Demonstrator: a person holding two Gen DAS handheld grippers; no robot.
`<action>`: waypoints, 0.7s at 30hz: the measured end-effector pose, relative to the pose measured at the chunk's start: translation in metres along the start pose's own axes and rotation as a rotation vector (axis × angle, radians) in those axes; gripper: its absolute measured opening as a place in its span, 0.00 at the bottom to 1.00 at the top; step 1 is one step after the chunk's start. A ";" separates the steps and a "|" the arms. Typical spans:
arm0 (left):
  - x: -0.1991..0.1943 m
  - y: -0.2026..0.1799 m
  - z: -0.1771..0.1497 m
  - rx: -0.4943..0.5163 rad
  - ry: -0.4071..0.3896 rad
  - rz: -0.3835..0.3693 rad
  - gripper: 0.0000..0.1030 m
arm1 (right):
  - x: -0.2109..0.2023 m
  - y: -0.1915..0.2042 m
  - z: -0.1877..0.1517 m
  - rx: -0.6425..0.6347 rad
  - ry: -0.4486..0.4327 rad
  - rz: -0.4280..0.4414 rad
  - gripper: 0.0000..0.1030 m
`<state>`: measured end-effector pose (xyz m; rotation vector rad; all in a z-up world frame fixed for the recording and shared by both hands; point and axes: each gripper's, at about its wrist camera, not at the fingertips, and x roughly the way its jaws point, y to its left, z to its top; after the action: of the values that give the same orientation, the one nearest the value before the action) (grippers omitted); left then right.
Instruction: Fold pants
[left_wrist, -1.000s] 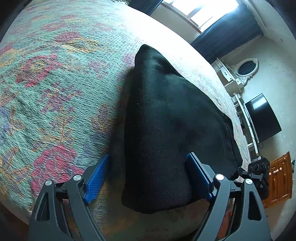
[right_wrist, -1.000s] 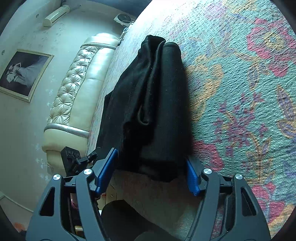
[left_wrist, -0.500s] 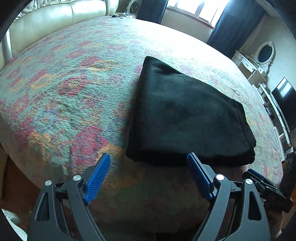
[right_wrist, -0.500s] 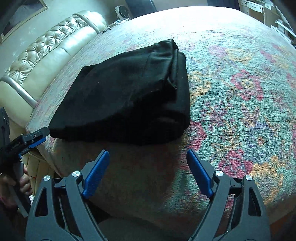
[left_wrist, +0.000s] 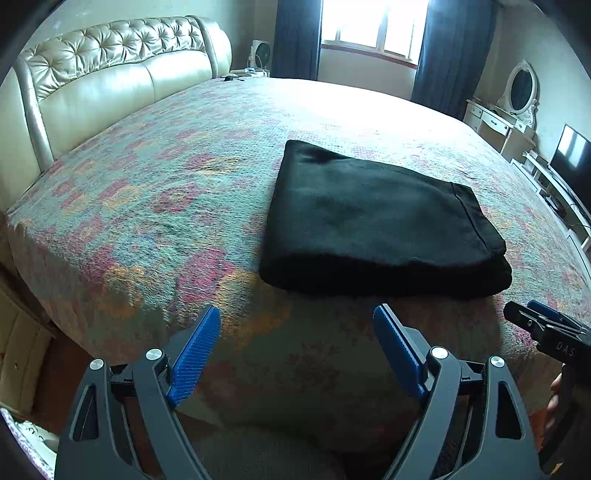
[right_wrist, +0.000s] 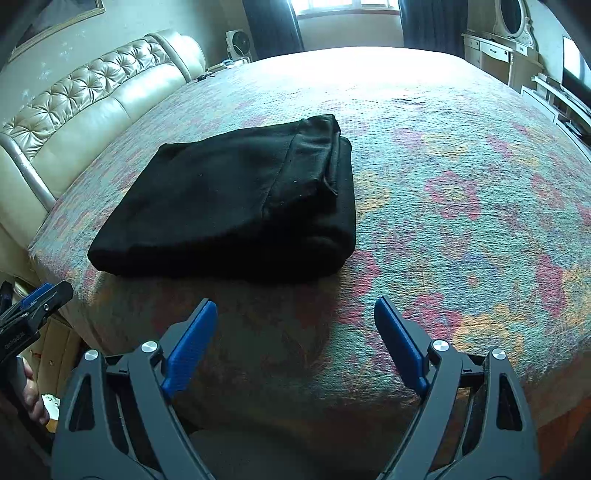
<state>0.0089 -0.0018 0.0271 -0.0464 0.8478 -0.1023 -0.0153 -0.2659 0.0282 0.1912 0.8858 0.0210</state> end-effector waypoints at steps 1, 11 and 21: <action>0.001 -0.002 0.000 0.007 0.003 -0.002 0.81 | 0.000 0.001 0.000 -0.003 -0.001 -0.003 0.84; 0.009 -0.013 -0.005 0.020 0.021 0.003 0.81 | 0.008 0.006 -0.004 -0.026 0.011 -0.005 0.84; 0.010 -0.018 -0.007 0.034 0.028 0.015 0.81 | 0.006 0.004 -0.003 -0.019 0.003 -0.002 0.84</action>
<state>0.0090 -0.0206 0.0166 -0.0070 0.8739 -0.1029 -0.0131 -0.2610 0.0227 0.1720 0.8881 0.0278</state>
